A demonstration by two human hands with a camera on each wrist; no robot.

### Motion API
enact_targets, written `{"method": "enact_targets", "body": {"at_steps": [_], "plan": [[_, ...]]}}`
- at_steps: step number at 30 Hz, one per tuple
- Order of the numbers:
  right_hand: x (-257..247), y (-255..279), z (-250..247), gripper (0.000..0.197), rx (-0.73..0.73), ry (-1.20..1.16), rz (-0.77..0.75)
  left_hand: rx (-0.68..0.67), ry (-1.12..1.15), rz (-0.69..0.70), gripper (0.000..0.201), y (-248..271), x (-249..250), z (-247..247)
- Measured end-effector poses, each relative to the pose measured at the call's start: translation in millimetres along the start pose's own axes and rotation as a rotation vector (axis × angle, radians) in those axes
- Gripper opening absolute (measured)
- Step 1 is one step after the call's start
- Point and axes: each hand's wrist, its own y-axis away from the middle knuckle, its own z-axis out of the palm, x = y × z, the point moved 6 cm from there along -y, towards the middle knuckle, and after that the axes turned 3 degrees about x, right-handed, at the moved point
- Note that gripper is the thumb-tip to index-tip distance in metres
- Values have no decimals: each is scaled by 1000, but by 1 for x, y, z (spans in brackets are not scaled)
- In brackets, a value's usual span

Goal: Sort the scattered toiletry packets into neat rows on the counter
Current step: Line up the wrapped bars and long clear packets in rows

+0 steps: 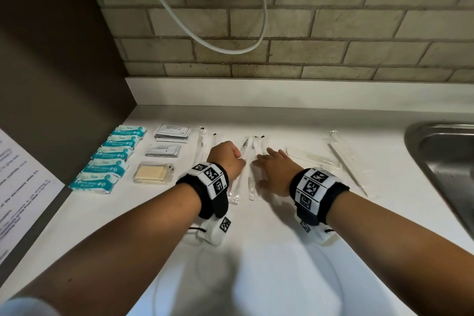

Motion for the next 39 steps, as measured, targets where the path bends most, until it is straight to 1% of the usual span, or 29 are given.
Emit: {"method": "enact_targets", "body": {"at_steps": [3, 6, 8, 10, 13, 15, 17, 20, 24, 26, 31, 34, 39], "plan": [[-1, -1, 1, 64, 3, -21, -1, 59, 37, -5, 12, -3, -1, -8], [-5, -6, -1, 66, 15, -40, -11, 36, 34, -52, 14, -4, -6, -12], [-8, -7, -2, 65, 11, -50, -11, 8, -15, -52, 11, -2, -7, -9], [-10, -9, -2, 62, 3, -49, -15, -15, -114, -21, 11, 1, -5, -6], [-12, -8, -2, 61, -8, -53, -21, -29, -242, 43, 19, 2, 1, -6], [-12, -6, -4, 61, -10, -60, -27, -19, -268, 86, 20, 3, 6, -6], [-12, -4, -4, 61, -15, -65, -30, -12, -248, 109, 21, 3, 9, -6], [-13, -1, -6, 59, -7, -69, -30, -83, -262, 105, 28, 6, 6, -3], [-10, 3, -11, 64, 8, -52, -10, -94, -325, 130, 18, 6, 2, -3], [-11, 3, -10, 63, -9, -16, -14, -100, -336, 125, 14, 4, 2, -3], [-20, 4, -10, 62, -28, -46, -43, -83, -330, 75, 16, -2, 0, -4], [-23, 5, -14, 60, -13, -75, -40, -85, -331, 72, 21, -4, -3, -4], [-25, 2, -14, 65, -22, -61, -32, -141, -305, 96, 46, -2, -8, -3]]}}
